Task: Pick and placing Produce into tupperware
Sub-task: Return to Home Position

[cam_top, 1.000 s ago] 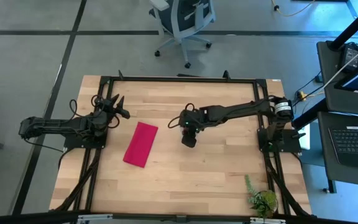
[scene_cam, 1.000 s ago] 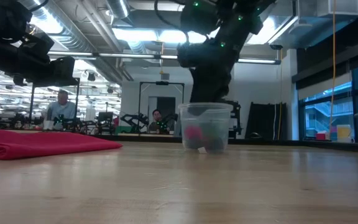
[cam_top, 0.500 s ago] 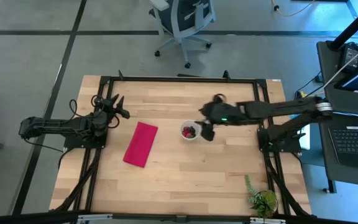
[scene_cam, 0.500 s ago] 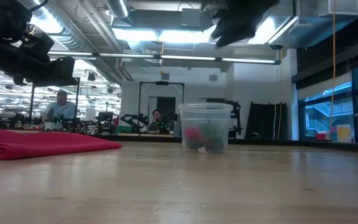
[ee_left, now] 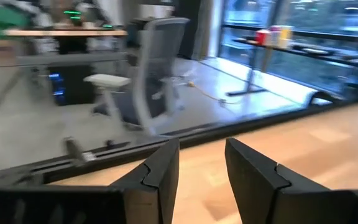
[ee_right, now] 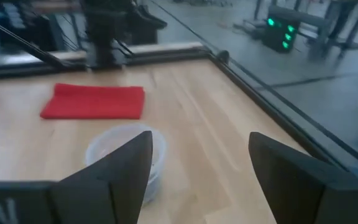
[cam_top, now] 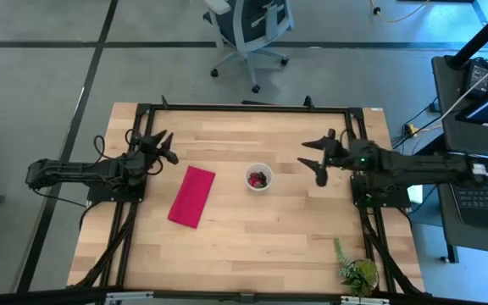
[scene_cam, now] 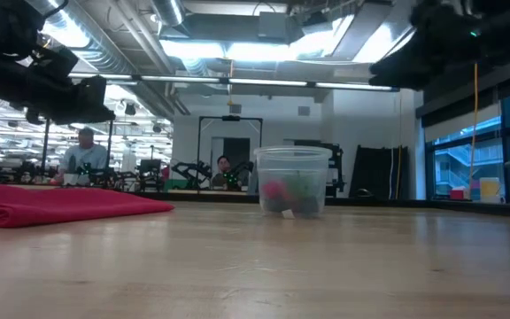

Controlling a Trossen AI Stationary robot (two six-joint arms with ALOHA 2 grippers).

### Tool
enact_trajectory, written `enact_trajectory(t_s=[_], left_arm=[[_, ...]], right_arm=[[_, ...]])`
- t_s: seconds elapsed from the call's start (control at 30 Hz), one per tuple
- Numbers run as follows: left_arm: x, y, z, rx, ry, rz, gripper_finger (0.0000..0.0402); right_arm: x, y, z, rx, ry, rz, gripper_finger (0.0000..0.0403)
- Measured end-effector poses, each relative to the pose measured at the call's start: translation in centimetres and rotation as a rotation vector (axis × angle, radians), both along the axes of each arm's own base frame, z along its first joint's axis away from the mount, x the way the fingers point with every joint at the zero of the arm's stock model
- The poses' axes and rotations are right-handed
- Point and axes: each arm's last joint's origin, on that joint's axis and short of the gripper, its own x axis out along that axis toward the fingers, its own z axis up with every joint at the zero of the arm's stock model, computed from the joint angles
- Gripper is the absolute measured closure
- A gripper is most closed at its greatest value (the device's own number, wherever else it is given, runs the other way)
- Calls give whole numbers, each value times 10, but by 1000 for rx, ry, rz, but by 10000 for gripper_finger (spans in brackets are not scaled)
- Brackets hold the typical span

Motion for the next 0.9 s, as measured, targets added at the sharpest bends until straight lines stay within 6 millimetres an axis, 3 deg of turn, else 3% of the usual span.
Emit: enact_trajectory(t_s=[0.4,0.6,0.73,0.9], left_arm=[[4,-3,4,-9,-7,-191,278],[4,-7,17,13,-62,-383,278],[-1,-7,20,31,-83,-369,278],[-9,-7,26,45,-74,-348,278]], right_arm=[[-46,-5,-48,16,-137,45,136],[-54,-4,-65,54,-184,87,136],[-57,-4,-78,74,-198,82,136],[-58,-2,-75,81,-229,114,136]])
